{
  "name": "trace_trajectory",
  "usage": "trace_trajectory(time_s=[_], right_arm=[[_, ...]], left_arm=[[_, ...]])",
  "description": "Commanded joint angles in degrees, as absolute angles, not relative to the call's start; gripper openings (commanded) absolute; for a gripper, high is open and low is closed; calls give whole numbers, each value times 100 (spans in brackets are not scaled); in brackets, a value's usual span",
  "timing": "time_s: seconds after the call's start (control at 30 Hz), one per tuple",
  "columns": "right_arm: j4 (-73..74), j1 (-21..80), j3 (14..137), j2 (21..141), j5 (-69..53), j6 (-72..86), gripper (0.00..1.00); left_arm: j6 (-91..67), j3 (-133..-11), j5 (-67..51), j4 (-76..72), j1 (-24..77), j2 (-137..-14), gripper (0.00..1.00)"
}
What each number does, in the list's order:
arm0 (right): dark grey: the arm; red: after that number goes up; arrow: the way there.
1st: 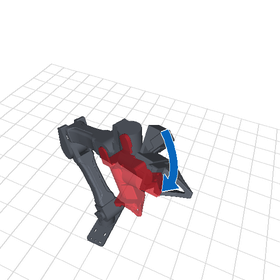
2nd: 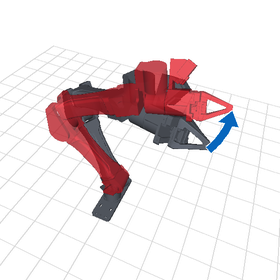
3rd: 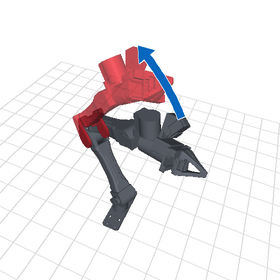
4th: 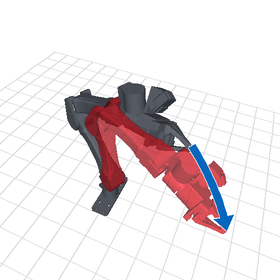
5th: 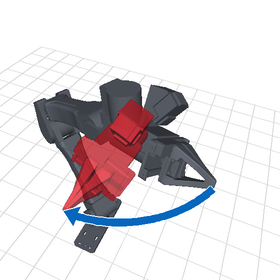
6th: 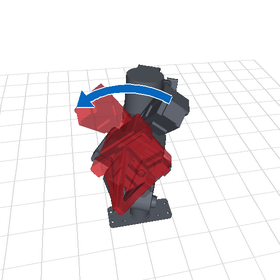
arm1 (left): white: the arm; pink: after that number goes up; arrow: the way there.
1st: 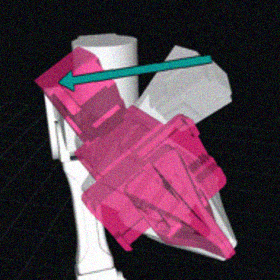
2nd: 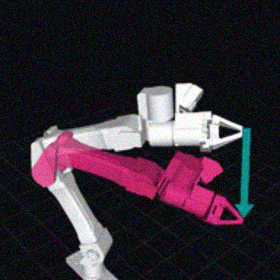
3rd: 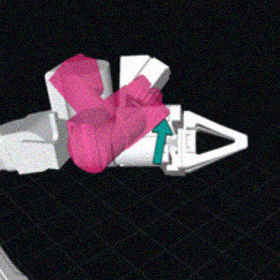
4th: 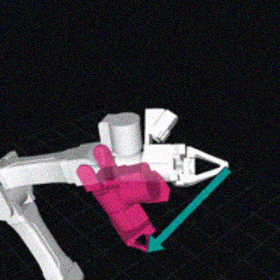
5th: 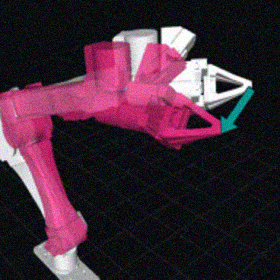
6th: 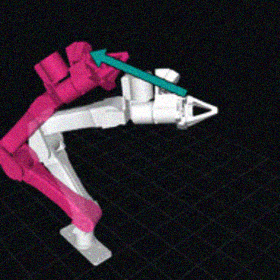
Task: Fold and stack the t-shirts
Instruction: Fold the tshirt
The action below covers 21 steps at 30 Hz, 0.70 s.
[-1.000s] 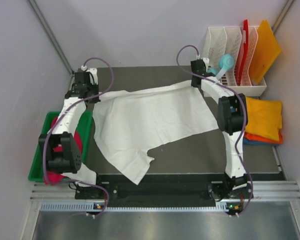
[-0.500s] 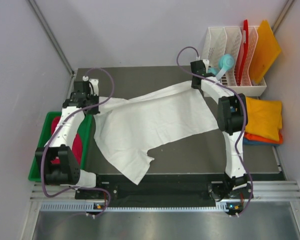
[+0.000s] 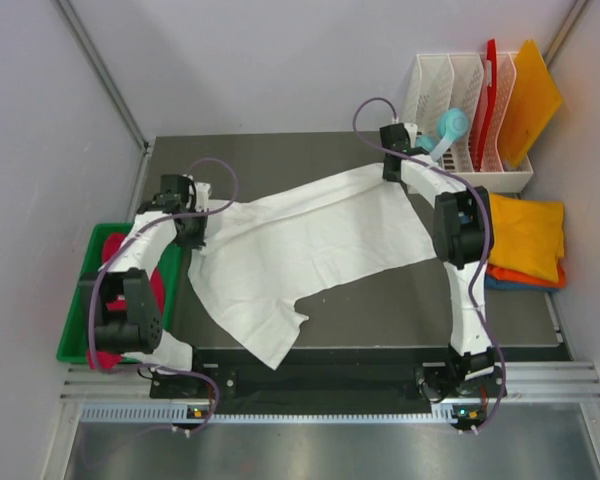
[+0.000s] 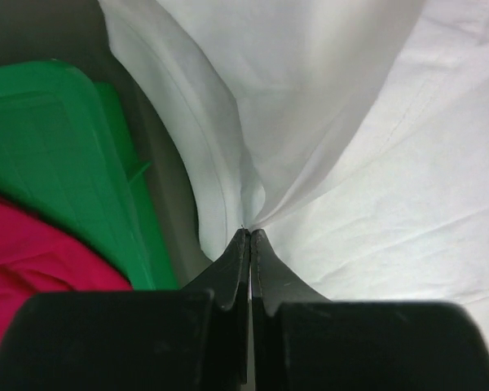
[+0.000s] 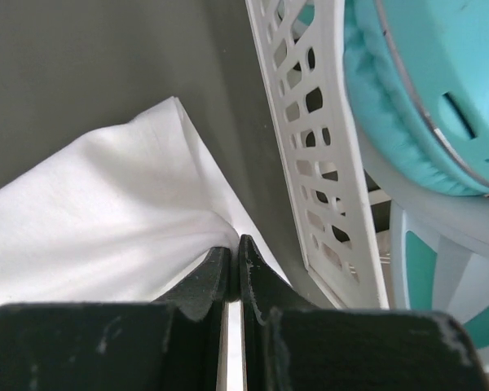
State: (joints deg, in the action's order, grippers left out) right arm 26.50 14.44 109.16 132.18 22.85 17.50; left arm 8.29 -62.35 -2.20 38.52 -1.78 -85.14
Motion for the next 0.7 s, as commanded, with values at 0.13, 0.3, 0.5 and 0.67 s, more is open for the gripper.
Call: trace_trajectory(time_s=[0.13,0.3,0.5,0.67], right_arm=[[2918,1354,11364,13526,2505,1846,0],[3014,1345,11399,13535,2540,1881,0],[3190,1318,11505,13570,2619,1916,0],[2332,1327,10760,12992,2444,1934,22]], left_arm=[[1046,-6301,-220,4096,-167,-9448,0],[1055,-6311,-211,4052,-167,-9536,0],[1169,-6275,-158,4148,-167,-9536,0],[1221,-6188,-412,4026,-167,-8994,57]])
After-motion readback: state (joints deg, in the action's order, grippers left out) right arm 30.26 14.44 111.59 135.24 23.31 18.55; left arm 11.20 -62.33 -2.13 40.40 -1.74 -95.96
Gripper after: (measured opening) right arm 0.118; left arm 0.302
